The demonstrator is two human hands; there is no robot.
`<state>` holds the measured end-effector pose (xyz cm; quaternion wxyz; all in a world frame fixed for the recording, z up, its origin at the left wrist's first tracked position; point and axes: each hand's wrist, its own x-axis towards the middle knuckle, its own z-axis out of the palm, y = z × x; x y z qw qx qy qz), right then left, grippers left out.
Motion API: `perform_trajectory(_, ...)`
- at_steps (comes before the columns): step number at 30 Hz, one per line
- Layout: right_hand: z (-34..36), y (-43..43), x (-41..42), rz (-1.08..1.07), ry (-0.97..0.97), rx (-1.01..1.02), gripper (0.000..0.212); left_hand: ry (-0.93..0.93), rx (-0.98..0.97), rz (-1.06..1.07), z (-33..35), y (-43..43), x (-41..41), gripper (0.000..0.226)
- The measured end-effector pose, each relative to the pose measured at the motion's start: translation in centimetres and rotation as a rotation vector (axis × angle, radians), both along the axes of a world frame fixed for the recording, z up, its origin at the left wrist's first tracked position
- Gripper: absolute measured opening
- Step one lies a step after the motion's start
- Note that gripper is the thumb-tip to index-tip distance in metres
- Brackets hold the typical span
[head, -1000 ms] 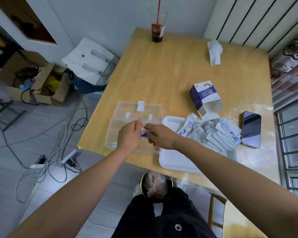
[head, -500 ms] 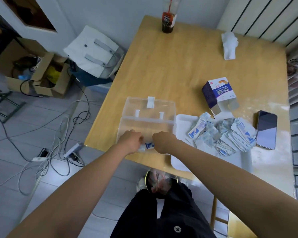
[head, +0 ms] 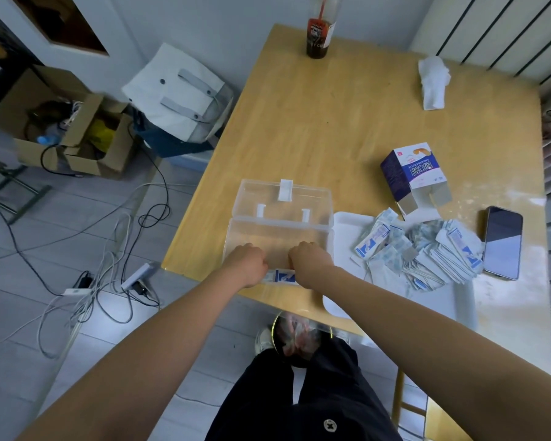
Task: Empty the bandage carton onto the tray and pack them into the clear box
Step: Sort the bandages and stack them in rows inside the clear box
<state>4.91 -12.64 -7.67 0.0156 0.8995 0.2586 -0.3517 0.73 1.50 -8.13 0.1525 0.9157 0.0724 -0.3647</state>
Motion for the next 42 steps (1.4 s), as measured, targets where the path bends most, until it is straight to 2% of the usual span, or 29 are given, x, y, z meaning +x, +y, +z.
perform_trajectory(6,-0.3,0.2,0.0,0.003,0.028,-0.034,0.021,0.006,0.002,-0.01,0.0,0.0,-0.1,0.031)
perform_trajectory(10,-0.4,-0.2,0.1,-0.016,0.047,0.028,0.02,0.004,0.001,-0.006,0.2,-0.1,-0.3,0.031)
perform_trajectory(13,0.1,-1.2,0.5,-0.107,0.004,0.297,0.025,-0.092,0.004,0.017,0.6,-0.3,-0.4,0.029)
perform_trajectory(17,2.3,-4.6,1.6,-0.429,-0.136,0.757,0.018,-0.475,0.019,0.164,2.1,-2.4,0.1,0.025)
perform_trajectory(19,2.8,-7.6,2.5,-0.629,-0.146,0.836,0.018,-0.624,-0.072,0.209,3.1,-4.7,1.0,0.02)
perform_trajectory(22,1.9,-12.4,3.7,-0.751,-0.086,0.677,0.021,-0.693,-0.241,0.191,4.2,-8.6,3.2,0.017)
perform_trajectory(24,1.0,-15.3,3.8,-0.703,0.005,0.502,0.022,-0.655,-0.339,0.16,4.0,-11.3,4.8,0.018)
perform_trajectory(26,0.2,-17.6,3.8,-0.684,0.096,0.421,0.02,-0.551,-0.378,0.141,3.2,-14.0,6.4,0.019)
perform_trajectory(30,-0.9,-19.9,4.2,-0.693,0.172,0.408,0.035,-0.306,-0.245,0.079,0.1,-17.9,8.7,0.026)
perform_trajectory(32,-1.5,-20.0,4.4,-0.671,0.188,0.405,0.04,-0.253,-0.169,0.09,-1.2,-18.5,9.1,0.033)
perform_trajectory(35,-2.4,-20.3,4.7,-0.653,0.21,0.402,0.042,-0.279,-0.099,0.102,-3.0,-19.2,9.5,0.043)
perform_trajectory(38,-2.8,-20.7,4.9,-0.654,0.227,0.411,0.042,-0.298,-0.141,0.178,-4.0,-20.1,9.7,0.046)
perform_trajectory(42,-2.7,-21.2,5.2,-0.748,0.34,0.473,0.04,-0.283,-0.132,0.188,-4.5,-20.4,9.9,0.027)
